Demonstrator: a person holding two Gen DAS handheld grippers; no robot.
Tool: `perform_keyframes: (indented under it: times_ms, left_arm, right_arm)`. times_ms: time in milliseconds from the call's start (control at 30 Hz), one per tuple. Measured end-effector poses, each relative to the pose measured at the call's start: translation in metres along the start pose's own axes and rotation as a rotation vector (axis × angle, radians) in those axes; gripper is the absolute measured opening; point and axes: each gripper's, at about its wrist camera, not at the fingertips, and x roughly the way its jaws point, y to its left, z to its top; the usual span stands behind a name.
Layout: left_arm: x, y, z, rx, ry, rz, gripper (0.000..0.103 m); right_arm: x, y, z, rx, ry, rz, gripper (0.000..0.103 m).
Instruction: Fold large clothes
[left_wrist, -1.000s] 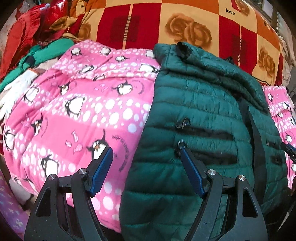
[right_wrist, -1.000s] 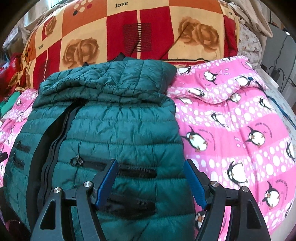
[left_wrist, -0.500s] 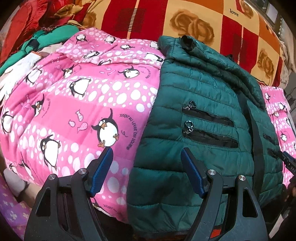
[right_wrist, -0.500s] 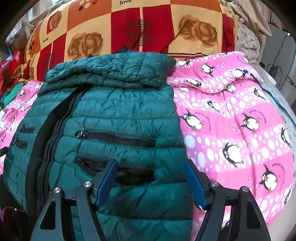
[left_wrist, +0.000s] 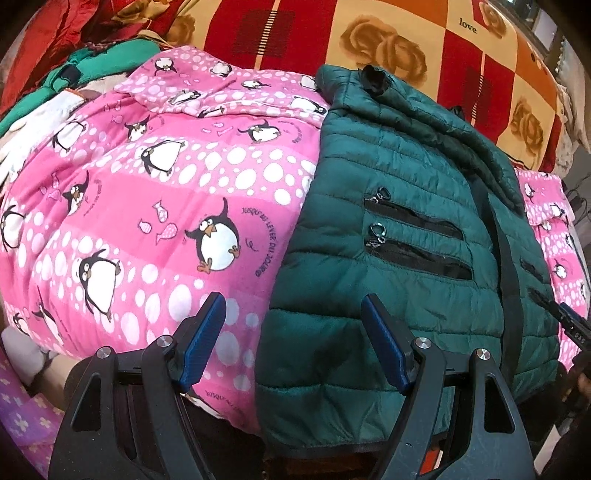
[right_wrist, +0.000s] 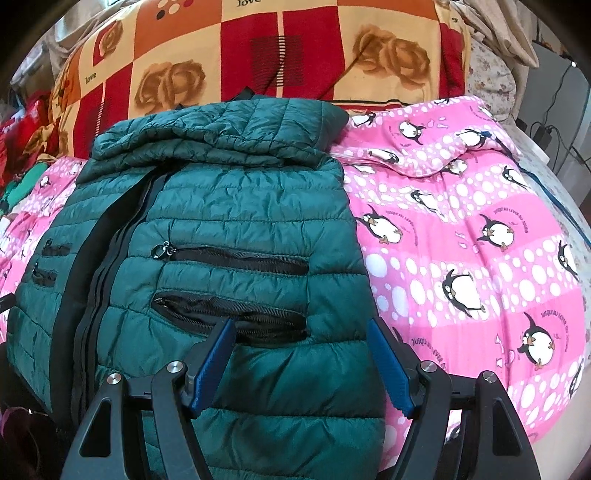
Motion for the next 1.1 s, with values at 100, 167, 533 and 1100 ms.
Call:
perform_keyframes:
  times_ms: [100, 167, 533, 1100]
  left_arm:
    - [-0.001, -0.001, -0.003, 0.002, 0.005, -0.005, 0.076]
    - [0.0, 0.0, -0.004, -0.001, 0.01, -0.008, 0.076]
    - [0.005, 0.001, -0.012, -0.011, 0.059, -0.042, 0.076]
    - [0.022, 0.009, -0.029, -0.05, 0.17, -0.181, 0.088]
  right_arm:
    - [-0.002, 0.001, -0.003, 0.0, 0.002, -0.003, 0.071]
    - [-0.002, 0.001, -0.005, -0.001, 0.005, -0.004, 0.071]
    - [-0.004, 0.001, -0.013, -0.003, 0.014, 0.001, 0.071]
    - [-0.006, -0.031, -0.048, 0.054, 0.163, 0.244, 0.073]
